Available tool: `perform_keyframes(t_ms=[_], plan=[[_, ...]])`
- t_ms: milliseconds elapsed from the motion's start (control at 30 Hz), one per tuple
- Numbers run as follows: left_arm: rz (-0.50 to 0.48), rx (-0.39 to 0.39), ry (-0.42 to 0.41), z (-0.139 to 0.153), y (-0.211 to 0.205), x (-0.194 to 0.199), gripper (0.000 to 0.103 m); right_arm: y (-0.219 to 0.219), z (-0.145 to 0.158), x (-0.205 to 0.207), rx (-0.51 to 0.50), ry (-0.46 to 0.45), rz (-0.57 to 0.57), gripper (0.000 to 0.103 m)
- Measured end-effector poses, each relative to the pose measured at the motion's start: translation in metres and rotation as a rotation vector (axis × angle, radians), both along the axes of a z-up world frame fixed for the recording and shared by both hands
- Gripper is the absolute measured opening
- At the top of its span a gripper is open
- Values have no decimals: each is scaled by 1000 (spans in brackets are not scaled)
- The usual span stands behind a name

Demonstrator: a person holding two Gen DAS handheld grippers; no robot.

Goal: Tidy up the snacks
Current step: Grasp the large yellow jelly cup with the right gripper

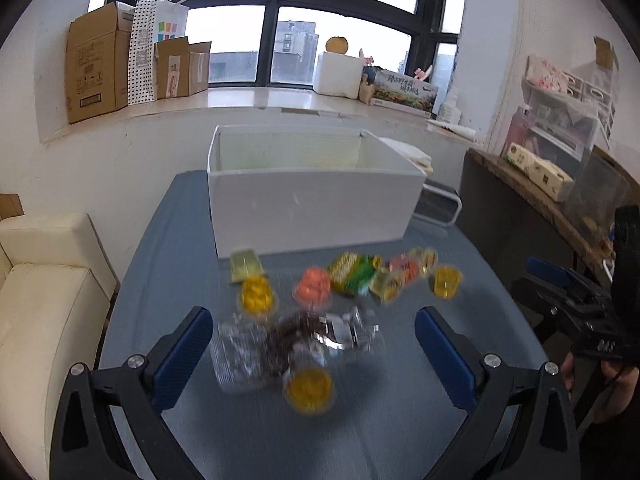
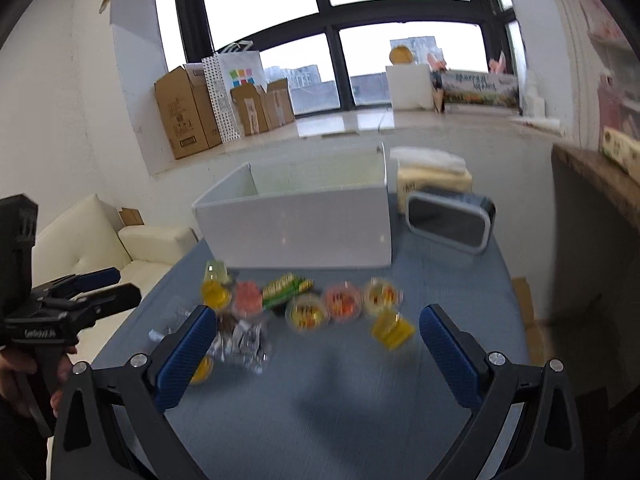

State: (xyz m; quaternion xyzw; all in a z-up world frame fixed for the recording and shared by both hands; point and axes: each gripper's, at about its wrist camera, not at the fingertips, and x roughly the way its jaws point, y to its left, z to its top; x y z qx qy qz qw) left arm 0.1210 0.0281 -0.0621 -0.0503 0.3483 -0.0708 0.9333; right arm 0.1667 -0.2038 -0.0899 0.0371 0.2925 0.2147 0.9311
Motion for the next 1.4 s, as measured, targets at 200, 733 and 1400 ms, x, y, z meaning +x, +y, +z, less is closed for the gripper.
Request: perform_keyframes(t_ms=[200, 733, 1400], plan=[[16, 2, 36, -13, 6, -9, 103, -1, -19, 8, -27, 37, -24, 103], [62, 4, 83, -28, 19, -2, 103, -13, -79, 92, -65, 232, -105, 103], [44, 20, 153, -53, 5, 4, 103, -7, -80, 89, -111, 207, -84, 50]])
